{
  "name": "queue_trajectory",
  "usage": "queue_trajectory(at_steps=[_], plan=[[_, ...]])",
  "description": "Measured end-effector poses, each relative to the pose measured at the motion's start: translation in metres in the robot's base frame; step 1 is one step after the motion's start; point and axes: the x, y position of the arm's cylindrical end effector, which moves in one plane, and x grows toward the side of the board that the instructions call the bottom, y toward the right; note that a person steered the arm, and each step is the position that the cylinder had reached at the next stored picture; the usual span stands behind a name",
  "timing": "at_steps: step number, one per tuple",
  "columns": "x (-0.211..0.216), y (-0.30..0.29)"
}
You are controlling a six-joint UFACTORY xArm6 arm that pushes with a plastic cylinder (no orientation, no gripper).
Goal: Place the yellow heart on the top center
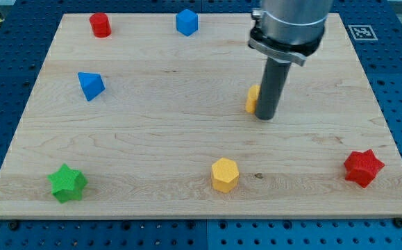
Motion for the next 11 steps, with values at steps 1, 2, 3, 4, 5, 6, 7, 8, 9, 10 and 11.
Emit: queue_trajectory(at_steps=[1,2,3,4,5,6,7,8,9,10,11], plan=[[-0.009,-0.017],[-0.022,-0.01],[-0.022,0.038],[-0.038,0.062],[-0.041,0.039],[-0.032,0.018],[-0.04,-0.005],[-0.051,-0.005],[-0.06,-0.01],[-0.072,-0.021],[-0.088,-0.037]])
